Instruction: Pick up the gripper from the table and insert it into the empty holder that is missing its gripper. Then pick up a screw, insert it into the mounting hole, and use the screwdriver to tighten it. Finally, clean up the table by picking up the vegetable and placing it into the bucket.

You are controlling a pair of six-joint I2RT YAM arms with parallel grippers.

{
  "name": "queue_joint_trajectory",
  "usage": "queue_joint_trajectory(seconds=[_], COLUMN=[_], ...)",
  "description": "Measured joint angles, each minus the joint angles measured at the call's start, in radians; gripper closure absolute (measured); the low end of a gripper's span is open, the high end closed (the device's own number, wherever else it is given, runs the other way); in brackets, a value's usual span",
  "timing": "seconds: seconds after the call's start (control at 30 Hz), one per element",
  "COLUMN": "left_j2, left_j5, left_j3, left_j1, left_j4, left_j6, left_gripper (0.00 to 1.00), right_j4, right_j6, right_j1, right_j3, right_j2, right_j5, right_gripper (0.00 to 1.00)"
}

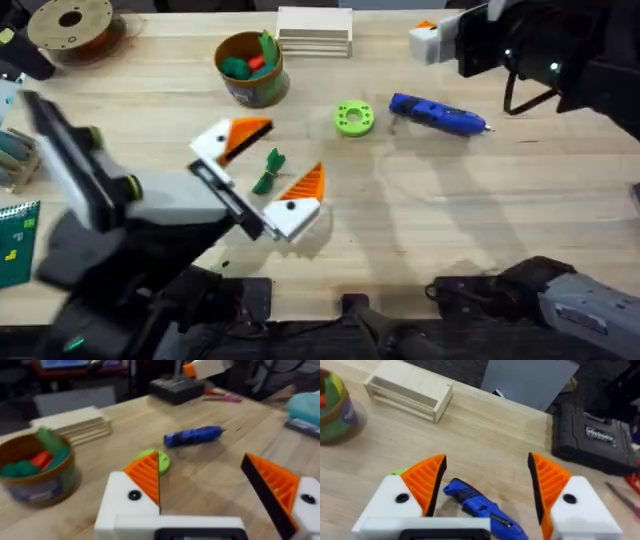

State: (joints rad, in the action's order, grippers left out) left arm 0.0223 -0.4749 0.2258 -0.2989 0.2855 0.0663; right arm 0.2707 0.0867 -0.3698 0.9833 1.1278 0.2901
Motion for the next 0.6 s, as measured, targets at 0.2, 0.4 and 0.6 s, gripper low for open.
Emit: queue_joint_trajectory(seconds=[0.2,0.4,0.6], left_j2=[0.185,0.522,0.834], left_j5=[0.191,0.293,0.322], left_j3=[0.292,0.426,0.428], left_j1=[0.0,0.0,0.0], left_j4=[0.375,0.55,0.541], left_j6=[-0.058,-0.072,-0.076], left_gripper=[0.014,0.014,0.014], right_j4=[0.0,-0.001,0.0], right_j6=[-0.087,-0.112,-0.117], right_j1=[0.0,0.0,0.0], right_j3=[0.0,0.0,0.0], right_j2=[0.0,0.0,0.0], right_j5=[0.0,0.0,0.0], right_gripper=[0.061,0.061,0.061])
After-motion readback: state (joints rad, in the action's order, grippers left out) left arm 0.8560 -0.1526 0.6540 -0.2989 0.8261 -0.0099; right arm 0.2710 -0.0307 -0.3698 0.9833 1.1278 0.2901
